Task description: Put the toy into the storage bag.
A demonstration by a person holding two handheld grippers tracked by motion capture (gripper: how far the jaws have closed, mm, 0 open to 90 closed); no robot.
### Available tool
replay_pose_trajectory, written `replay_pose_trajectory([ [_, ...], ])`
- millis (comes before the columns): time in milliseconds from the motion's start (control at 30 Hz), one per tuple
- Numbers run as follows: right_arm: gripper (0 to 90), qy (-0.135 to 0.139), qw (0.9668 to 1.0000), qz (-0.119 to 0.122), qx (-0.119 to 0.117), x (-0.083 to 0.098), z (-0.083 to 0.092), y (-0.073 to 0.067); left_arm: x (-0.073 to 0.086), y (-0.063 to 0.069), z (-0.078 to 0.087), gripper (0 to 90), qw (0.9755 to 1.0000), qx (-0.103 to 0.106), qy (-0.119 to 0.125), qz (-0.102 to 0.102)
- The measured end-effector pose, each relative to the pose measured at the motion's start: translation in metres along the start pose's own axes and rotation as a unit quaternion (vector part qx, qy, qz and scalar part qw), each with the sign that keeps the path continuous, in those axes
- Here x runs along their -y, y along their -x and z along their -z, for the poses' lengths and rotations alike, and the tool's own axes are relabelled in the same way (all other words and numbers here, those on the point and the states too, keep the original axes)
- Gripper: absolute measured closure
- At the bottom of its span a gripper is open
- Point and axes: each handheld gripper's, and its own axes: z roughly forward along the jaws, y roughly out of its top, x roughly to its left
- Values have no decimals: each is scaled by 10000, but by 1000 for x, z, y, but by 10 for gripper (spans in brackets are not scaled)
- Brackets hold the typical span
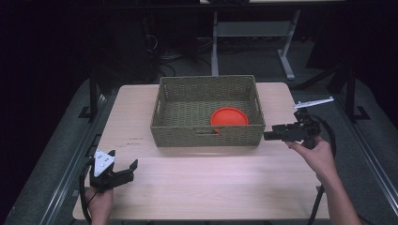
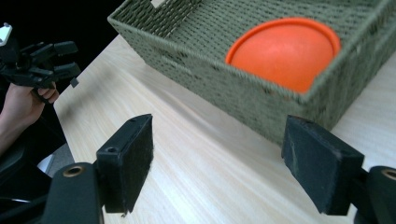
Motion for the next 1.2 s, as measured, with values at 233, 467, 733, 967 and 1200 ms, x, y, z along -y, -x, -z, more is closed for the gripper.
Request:
replay_pose_trajectory([
  [233, 246, 3, 10000, -81, 13, 22, 5, 9, 0, 1, -1, 128, 10000, 5, 17, 3],
  [467, 244, 25, 9999, -136, 53, 38, 9, 15, 0, 1, -1, 128, 10000, 8, 14, 6],
  [733, 241, 13, 9995, -310, 79, 59, 11, 24, 1, 1, -1, 128, 10000, 0, 14, 12],
  [967, 239, 65, 9990, -439, 58, 77, 14, 28, 1, 2, -1, 128, 10000, -12, 15, 29],
  [1200, 235, 39, 9989, -445, 104, 90, 15, 31, 1, 1, -1, 128, 10000, -20, 12, 26],
])
